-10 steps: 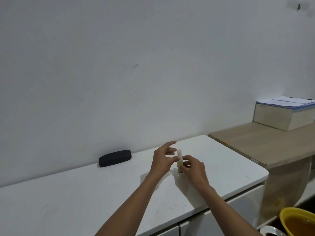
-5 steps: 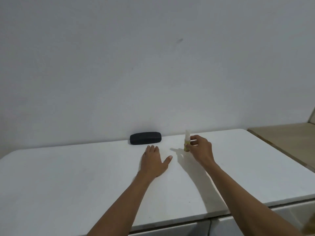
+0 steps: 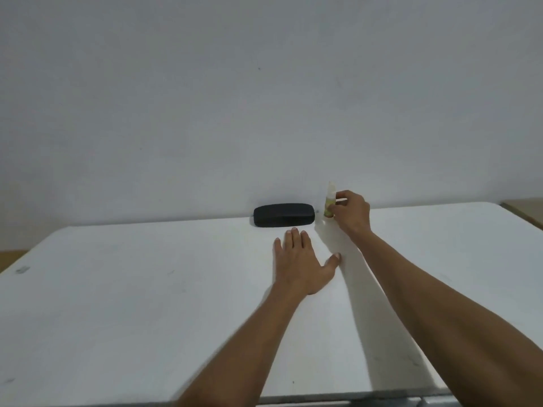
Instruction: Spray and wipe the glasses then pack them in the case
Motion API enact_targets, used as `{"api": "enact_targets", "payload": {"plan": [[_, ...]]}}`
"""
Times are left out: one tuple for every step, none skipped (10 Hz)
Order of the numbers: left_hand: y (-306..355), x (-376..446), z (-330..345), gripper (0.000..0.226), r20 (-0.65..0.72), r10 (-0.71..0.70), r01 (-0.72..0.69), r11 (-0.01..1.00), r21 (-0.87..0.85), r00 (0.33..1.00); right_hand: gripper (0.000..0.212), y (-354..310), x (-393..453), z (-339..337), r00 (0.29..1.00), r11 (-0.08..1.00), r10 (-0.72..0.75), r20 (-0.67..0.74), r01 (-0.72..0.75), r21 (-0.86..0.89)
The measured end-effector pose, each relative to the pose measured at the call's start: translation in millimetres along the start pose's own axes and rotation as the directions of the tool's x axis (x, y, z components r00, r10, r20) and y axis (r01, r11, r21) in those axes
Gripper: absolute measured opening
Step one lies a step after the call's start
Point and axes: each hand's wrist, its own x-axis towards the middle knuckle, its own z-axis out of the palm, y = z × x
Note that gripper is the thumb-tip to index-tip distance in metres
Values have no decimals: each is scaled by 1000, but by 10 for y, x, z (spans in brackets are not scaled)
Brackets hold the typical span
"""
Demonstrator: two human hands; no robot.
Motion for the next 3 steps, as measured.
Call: {"api": "enact_targets", "payload": {"plan": [[0,-4,-3,104,8,1,-1,1000,-10,1000,32,9,55,94,1000,1000,3,-5,-3,-11],[-9,-1,2,105,6,0,0,1000,-26,1000,33,41,65,146,1000,1000,-15,-9,15,-14],[8,-1,2,105,-15,-8,7,1000,-20,1000,39,40,54,120,1000,1000,12,15,-11,-12]]}}
